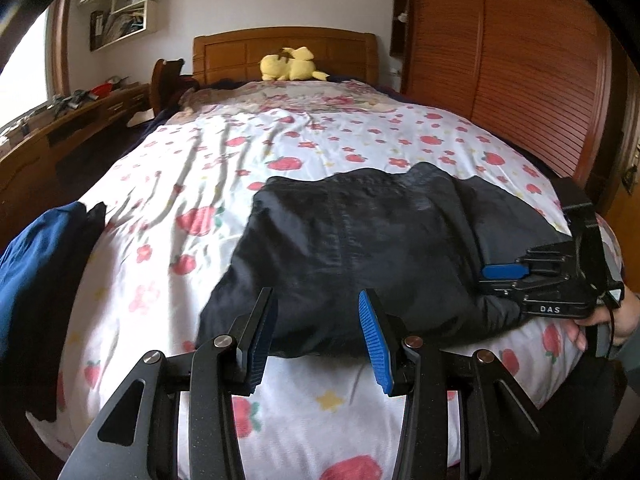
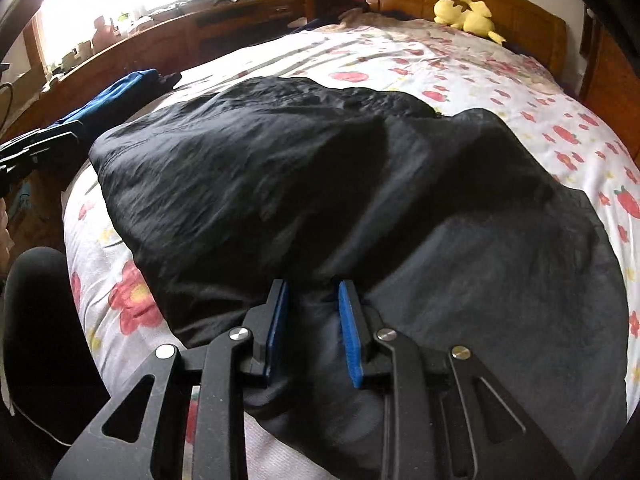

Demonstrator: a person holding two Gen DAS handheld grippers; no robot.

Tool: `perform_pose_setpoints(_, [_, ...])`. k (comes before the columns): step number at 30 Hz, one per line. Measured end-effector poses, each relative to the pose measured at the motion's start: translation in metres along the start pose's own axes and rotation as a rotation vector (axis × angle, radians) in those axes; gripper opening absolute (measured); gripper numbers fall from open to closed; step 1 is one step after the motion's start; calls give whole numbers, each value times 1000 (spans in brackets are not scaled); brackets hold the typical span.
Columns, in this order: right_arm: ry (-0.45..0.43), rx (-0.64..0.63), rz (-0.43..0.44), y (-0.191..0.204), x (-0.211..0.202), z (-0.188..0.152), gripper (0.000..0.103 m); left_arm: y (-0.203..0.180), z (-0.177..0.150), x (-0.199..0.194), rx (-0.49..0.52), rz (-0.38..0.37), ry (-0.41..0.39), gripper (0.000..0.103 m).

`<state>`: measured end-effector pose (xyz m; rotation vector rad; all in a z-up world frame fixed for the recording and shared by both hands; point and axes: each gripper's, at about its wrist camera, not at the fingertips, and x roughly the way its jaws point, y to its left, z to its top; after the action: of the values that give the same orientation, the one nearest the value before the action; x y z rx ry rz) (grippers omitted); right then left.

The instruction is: Fold large clothes

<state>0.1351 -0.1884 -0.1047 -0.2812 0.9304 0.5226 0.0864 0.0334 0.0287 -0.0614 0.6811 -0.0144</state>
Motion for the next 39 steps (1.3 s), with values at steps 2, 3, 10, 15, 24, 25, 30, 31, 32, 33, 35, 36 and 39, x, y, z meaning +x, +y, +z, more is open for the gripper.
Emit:
perform_pose_setpoints(2, [1, 6, -1, 1, -1, 0, 27, 4, -1, 0, -12, 17, 7, 44])
perform_pose_setpoints(3, [0, 8, -2, 2, -3, -1, 27, 6, -2, 1, -17, 25, 11, 44])
perform_pose_setpoints(10, [-25, 1, -16, 3, -5, -6, 27, 28, -7, 19, -74, 79, 58, 44])
perform_pose_setpoints(15, [-33, 17, -12, 2, -4, -7, 27, 38, -10, 38, -109, 87, 95, 47])
perform_pose_setpoints(24, [-62, 18, -31, 4, -7, -14, 27, 43, -24, 66, -129, 86, 163, 50])
perform_pose_setpoints(25, [-63, 18, -32, 4, -7, -14, 27, 43, -26, 68, -137, 83, 167, 50])
perform_pose_setpoints(30, [-43, 16, -31, 4, -9, -10, 27, 48, -26, 73, -166, 76, 160, 50])
perform_pose_setpoints(31, [-35, 22, -29, 4, -11, -7, 27, 49, -25, 73, -170, 75, 158, 49])
perform_pose_setpoints(32, [-31, 30, -25, 4, -14, -5, 27, 50, -26, 73, -172, 75, 158, 49])
perform_pose_setpoints(33, [-28, 29, -23, 5, -16, -3, 27, 50, -27, 73, -170, 75, 155, 49])
perform_pose_setpoints(35, [-35, 4, -7, 10, -23, -2, 27, 48, -29, 73, -158, 79, 154, 49])
perform_pose_setpoints(36, [-38, -7, 13, 14, -27, -3, 27, 48, -29, 73, -153, 79, 152, 49])
perform_pose_setpoints(39, [-9, -31, -7, 21, -23, -9, 27, 46, -30, 69, -140, 70, 143, 41])
